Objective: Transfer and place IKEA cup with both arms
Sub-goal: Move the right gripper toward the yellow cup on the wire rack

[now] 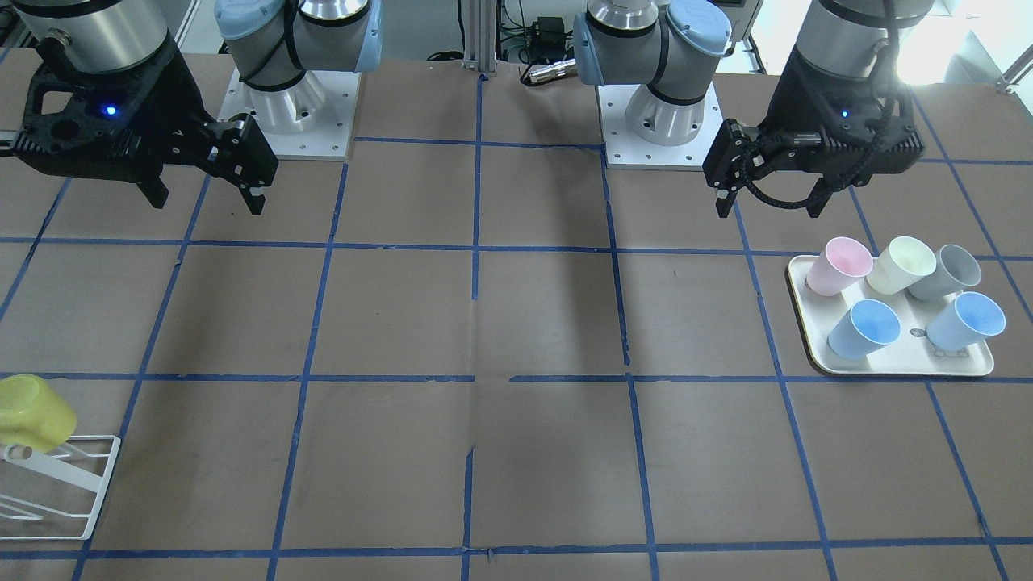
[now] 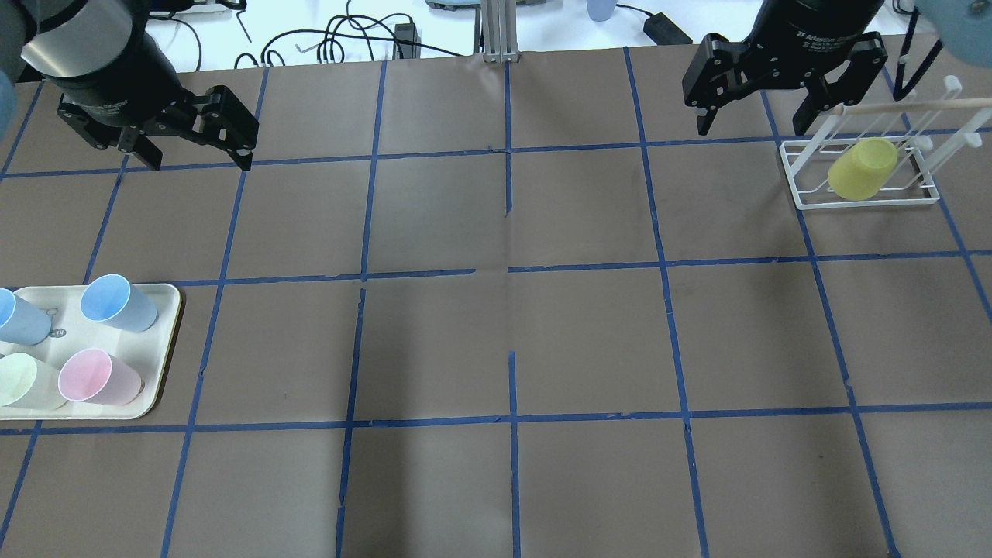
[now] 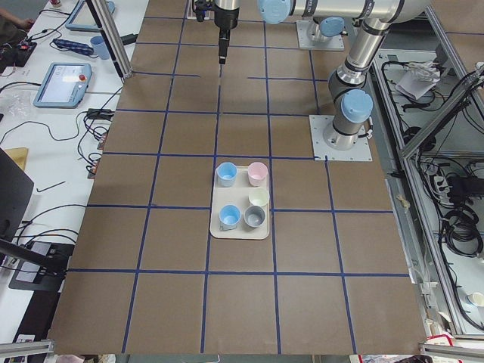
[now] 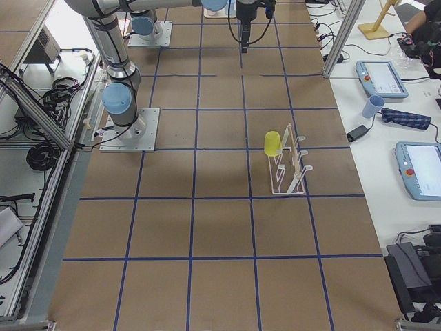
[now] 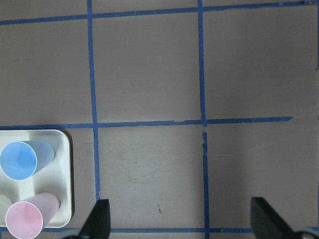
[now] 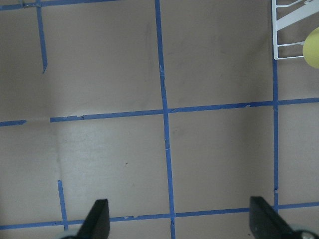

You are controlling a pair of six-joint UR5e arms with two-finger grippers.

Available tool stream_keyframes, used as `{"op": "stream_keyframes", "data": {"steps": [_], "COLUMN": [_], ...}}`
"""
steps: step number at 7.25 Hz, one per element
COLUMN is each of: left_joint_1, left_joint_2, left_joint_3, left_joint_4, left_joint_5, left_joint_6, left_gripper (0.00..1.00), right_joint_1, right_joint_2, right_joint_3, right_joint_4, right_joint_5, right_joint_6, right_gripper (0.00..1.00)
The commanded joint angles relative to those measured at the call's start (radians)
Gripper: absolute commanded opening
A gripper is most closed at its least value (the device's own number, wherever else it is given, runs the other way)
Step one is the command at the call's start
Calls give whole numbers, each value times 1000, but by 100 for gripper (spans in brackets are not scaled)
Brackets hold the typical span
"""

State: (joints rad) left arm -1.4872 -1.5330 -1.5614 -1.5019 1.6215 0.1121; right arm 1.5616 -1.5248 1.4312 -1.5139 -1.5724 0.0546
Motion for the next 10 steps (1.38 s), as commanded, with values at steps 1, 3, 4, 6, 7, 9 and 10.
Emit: {"op": "stream_keyframes", "data": {"steps": [1,3,4,6,7,9,10], "left_joint_1": [2,2,-1,2,2,4,2], "left_joint_2": [1,1,5,1,7,5,7], "left_joint_3": [0,1,0,0,-5,-9,-11], "left_joint_4": [2,2,-4,2,2,3,2], "left_joint_5": [0,0,1,-5,-5,-5,-6], "left_joint_6": [9,8,8,9,9,9,9], "left_gripper": [100,100,100,100,100,100,100], "right_joint_1": [0,0,0,0,-12,-28,-49], "right_joint_2": [0,0,3,31,73,157,190], "right_joint_3": [0,0,-1,-3,-9,2,2], "right_joint_4": [0,0,-3,-9,-25,-142,-164], "right_joint_5": [-1,-3,-3,-32,-87,-229,-266], "right_joint_6": [4,4,1,-9,-13,-27,-63], "right_gripper": [100,100,100,100,100,100,100]}}
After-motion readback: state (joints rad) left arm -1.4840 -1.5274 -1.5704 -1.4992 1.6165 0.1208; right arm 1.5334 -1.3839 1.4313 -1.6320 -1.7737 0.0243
